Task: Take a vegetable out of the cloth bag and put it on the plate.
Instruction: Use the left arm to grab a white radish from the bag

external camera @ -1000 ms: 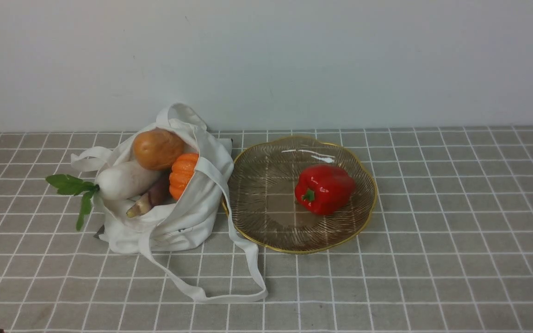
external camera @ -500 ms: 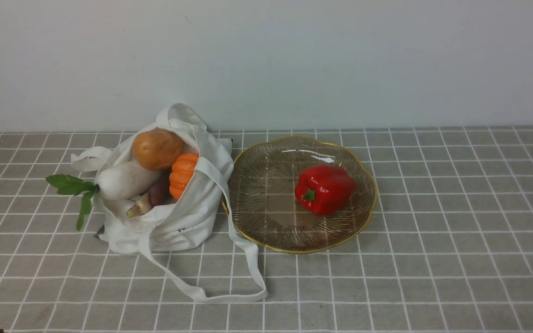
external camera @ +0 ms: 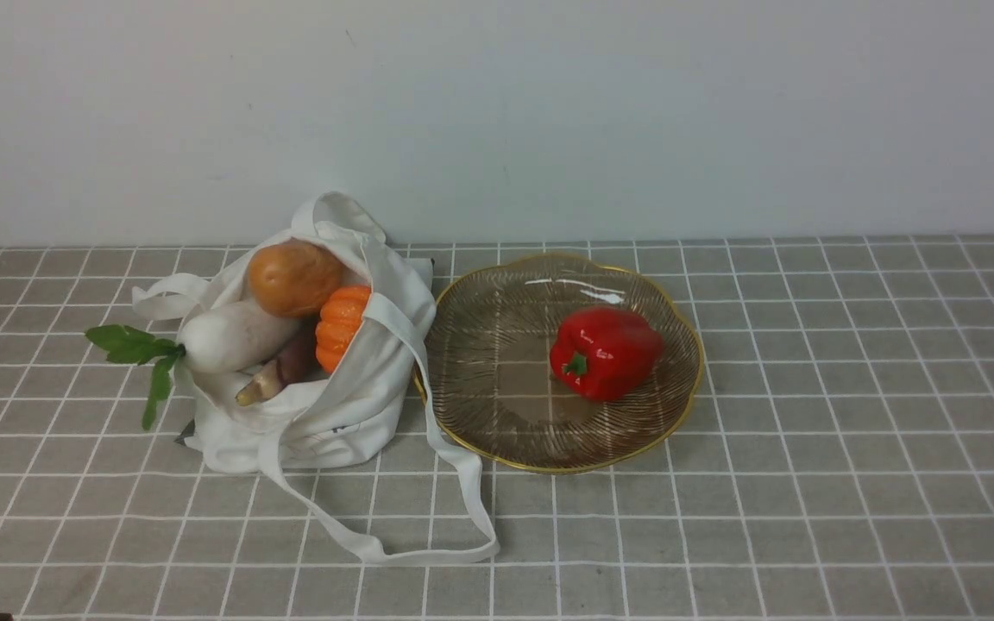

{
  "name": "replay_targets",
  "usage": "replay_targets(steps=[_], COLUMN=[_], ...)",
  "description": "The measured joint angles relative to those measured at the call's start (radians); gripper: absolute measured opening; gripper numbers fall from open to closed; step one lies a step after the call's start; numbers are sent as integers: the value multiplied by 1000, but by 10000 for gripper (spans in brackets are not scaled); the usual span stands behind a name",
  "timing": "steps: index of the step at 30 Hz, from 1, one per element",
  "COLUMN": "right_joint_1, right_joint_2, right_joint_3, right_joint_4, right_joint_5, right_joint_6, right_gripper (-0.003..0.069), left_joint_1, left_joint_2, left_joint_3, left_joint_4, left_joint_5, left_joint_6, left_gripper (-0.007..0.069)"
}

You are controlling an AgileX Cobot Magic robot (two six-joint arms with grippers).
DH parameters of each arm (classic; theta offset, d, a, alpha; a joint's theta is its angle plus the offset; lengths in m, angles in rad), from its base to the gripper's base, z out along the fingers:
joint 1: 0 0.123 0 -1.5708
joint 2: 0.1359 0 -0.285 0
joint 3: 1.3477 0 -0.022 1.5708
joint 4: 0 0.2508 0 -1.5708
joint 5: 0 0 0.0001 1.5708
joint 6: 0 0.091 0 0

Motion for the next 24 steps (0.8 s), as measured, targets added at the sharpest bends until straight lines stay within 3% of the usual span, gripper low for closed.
replay_targets(steps=[4, 5, 6, 10, 17, 21, 24], right_joint_1=[0, 0, 0, 0, 0, 0, 0], right_joint_2=[0, 0, 0, 0, 0, 0, 0], right_joint_3=[0, 0, 0, 0, 0, 0, 0], right_joint_4=[0, 0, 0, 0, 0, 0, 0], right_joint_5=[0, 0, 0, 0, 0, 0, 0], right_joint_6=[0, 0, 0, 0, 0, 0, 0], right_gripper=[-15, -15, -15, -15, -15, -15, -15], left_joint_1=[0, 0, 0, 0, 0, 0, 0], left_joint_2=[0, 0, 0, 0, 0, 2, 97], left_joint_3=[0, 1, 0, 0, -1, -87, -262], left_joint_4=[-303, -320, -474, -729, -918, -956, -935], left_joint_5=[18, 20, 21, 19, -11, 12, 82], left_joint_6=[-161, -169, -226, -267, -257, -112, 34], left_gripper=[-4, -4, -4, -4, -4, -4, -4])
